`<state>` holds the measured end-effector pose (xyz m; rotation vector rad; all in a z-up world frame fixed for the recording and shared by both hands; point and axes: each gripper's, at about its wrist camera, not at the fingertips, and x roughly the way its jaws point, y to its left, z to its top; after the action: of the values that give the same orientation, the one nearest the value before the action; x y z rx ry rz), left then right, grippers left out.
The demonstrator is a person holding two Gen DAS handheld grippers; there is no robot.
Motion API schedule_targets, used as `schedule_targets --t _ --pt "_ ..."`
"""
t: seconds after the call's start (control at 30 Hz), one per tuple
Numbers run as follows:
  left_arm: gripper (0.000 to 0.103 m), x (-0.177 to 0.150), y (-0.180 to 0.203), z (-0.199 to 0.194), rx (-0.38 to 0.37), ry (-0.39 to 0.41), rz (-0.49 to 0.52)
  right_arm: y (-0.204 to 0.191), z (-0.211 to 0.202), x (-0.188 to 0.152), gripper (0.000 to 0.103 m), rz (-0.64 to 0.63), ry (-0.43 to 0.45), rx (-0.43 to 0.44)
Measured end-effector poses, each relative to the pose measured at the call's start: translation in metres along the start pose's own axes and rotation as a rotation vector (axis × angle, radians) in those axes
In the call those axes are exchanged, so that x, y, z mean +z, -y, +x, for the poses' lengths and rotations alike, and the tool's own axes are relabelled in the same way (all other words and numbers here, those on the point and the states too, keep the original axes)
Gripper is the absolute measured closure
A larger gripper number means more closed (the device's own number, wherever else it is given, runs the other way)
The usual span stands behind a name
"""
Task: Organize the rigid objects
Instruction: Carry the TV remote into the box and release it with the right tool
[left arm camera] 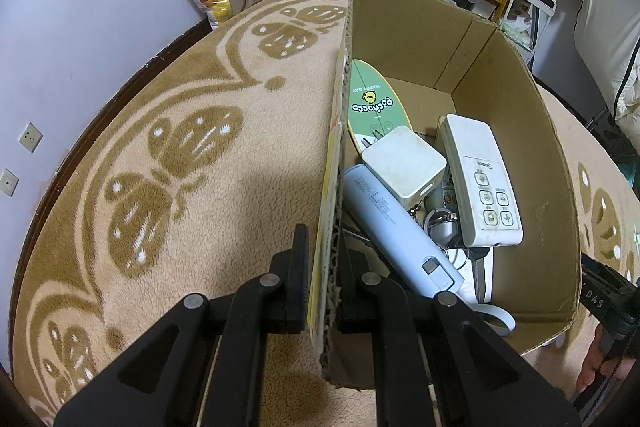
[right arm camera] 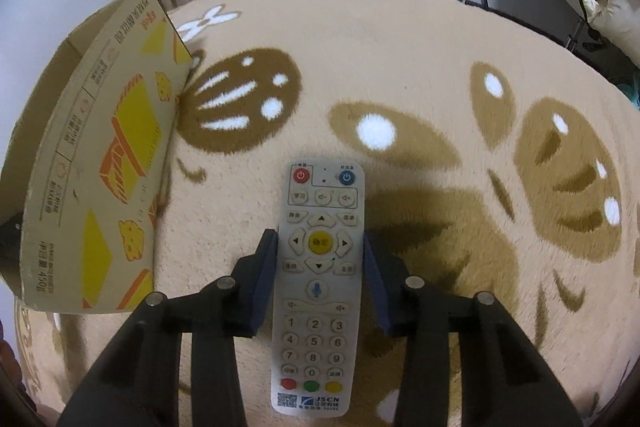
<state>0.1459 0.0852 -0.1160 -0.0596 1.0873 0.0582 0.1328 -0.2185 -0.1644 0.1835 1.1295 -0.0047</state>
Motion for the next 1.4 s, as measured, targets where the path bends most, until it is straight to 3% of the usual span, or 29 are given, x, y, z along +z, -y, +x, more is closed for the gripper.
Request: schedule_targets --t 0.4,0.87,1.1,1.4 --pt "0.093 0.001 0.001 -0.001 -0.004 -0.001 -0.003 0.0 -0.021 0.01 0.058 0.036 0.084 0.048" --pt "0.093 0.001 0.002 -0.002 -0.012 -0.002 -0.01 -0.011 -0.032 0.011 0.059 -0.011 0.134 0.076" --pt "0.093 0.001 0.002 -0.002 -0.009 -0.002 -0.006 -0.016 -0.04 0.017 0.059 -0.014 0.195 0.059" --pt "0.093 0.001 0.001 -0.002 -0.013 -0.002 -0.011 -0.03 -0.061 0.026 0.059 -0.082 0.265 0.104"
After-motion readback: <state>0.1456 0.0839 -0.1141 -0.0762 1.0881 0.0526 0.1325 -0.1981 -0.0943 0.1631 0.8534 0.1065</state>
